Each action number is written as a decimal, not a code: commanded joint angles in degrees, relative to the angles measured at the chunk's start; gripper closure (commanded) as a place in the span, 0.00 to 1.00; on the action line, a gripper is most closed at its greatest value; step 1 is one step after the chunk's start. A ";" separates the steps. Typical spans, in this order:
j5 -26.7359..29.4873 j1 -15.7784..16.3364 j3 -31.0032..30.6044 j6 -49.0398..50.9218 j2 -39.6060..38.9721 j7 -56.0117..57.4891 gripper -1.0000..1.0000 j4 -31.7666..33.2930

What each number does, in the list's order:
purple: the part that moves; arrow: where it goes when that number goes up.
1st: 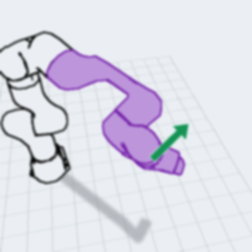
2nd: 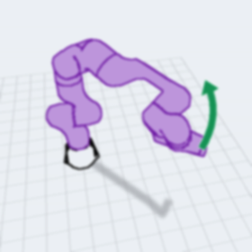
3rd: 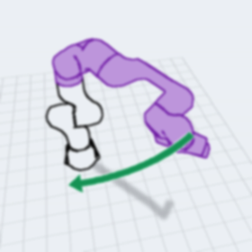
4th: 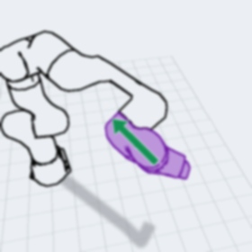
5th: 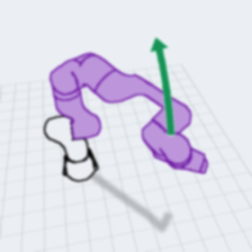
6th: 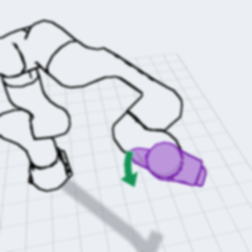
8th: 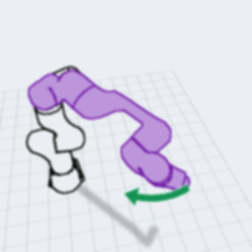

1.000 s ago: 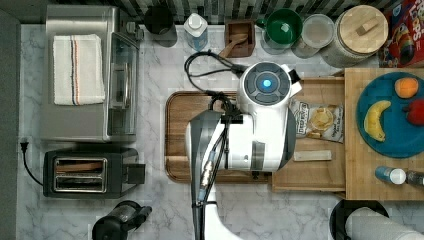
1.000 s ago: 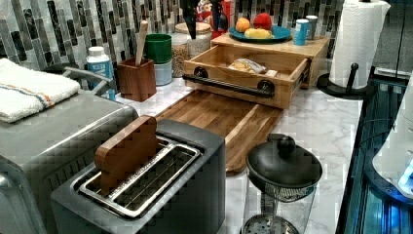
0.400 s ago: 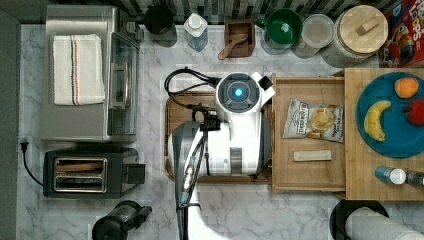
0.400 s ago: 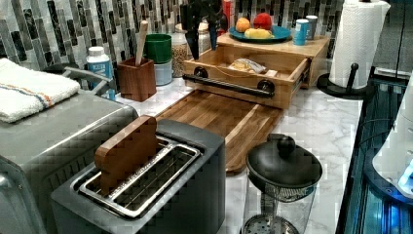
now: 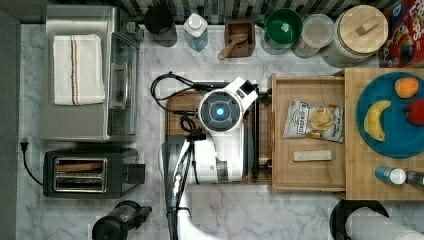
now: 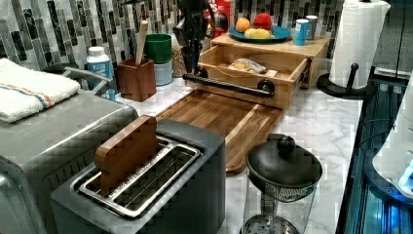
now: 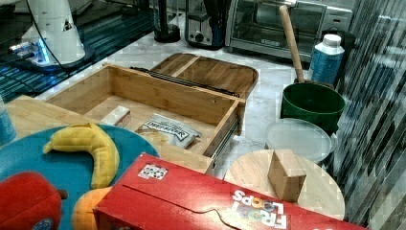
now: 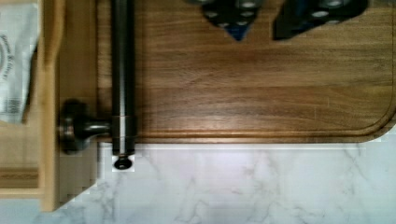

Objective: Close the drawer.

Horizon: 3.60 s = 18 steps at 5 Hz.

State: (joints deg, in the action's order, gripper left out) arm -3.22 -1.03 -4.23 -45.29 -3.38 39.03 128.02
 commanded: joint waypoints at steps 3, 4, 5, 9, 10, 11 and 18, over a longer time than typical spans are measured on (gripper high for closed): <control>0.34 -4.14 0.15 -6.59 -6.13 7.18 1.00 5.53; -0.46 -6.67 1.43 -6.53 -5.50 11.79 1.00 5.65; -1.67 -9.71 2.12 -5.72 -4.54 16.04 1.00 5.45; 0.75 -20.63 5.35 -13.79 -9.50 34.95 1.00 1.55; 1.14 -21.90 7.52 -11.05 -10.56 37.45 1.00 -0.95; 2.20 -22.94 10.27 -13.37 -10.98 40.27 1.00 -1.35; -5.12 -27.95 15.47 -15.13 -16.70 38.13 1.00 -14.10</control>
State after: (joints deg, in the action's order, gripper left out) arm -7.46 -24.09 3.31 -58.14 -22.17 79.84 122.98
